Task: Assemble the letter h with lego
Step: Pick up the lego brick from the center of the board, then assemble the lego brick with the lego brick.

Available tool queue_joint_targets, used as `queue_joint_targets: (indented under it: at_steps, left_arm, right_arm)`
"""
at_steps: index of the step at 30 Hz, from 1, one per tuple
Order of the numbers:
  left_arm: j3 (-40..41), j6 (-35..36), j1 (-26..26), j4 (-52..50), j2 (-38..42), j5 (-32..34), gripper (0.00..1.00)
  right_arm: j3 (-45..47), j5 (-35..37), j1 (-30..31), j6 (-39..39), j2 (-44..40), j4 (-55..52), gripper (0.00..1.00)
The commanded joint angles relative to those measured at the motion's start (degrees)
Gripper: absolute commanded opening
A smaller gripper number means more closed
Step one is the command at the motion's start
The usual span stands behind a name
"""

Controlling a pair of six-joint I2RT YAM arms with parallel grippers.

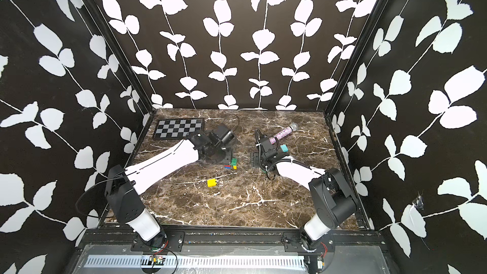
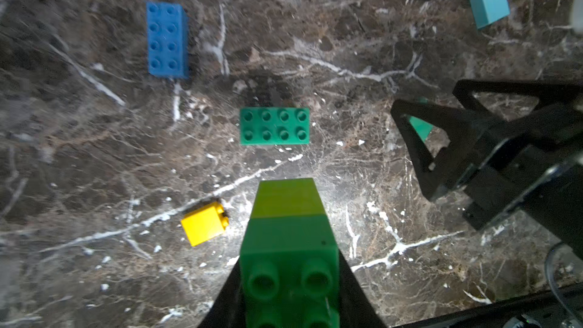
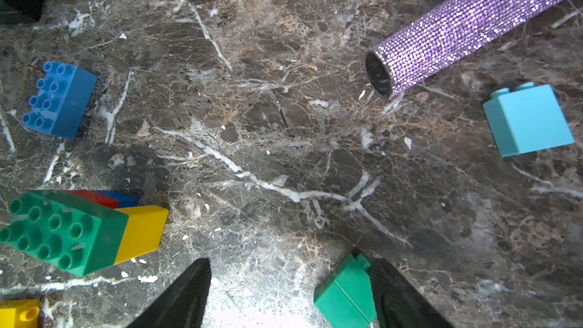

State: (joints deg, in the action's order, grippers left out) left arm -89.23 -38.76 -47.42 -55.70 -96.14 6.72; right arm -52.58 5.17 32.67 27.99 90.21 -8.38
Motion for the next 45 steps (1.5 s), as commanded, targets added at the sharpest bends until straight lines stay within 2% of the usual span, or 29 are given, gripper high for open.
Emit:
queue_joint_targets:
  at_steps: [1, 6, 17, 34, 45]
  left_arm:
    - [-3.5, 6.0, 1.0, -6.6, -3.1, 1.7, 0.0]
    - [-10.9, 8.6, 1.3, -9.6, -9.8, 2.9, 0.0]
    - [-15.2, 10.1, 2.0, -9.4, -16.6, 2.7, 0.0]
    - [-14.1, 9.7, 2.4, -8.5, -18.6, 4.8, 0.0]
    - [-11.3, 8.1, 2.5, -6.5, -18.8, 3.3, 0.0]
  right_arm:
    - [-0.6, -0.4, 0.6, -0.7, 0.5, 1.5, 0.79]
    - [-0.4, -1.2, 0.7, -0.7, 0.6, 1.9, 0.79]
    - [-0.7, -1.9, 0.6, -0.6, 0.8, 1.8, 0.79]
    - [-0.8, -2.3, 0.7, -0.7, 0.8, 1.7, 0.79]
    - [-0.8, -2.2, 0.8, -0.7, 1.0, 1.5, 0.79]
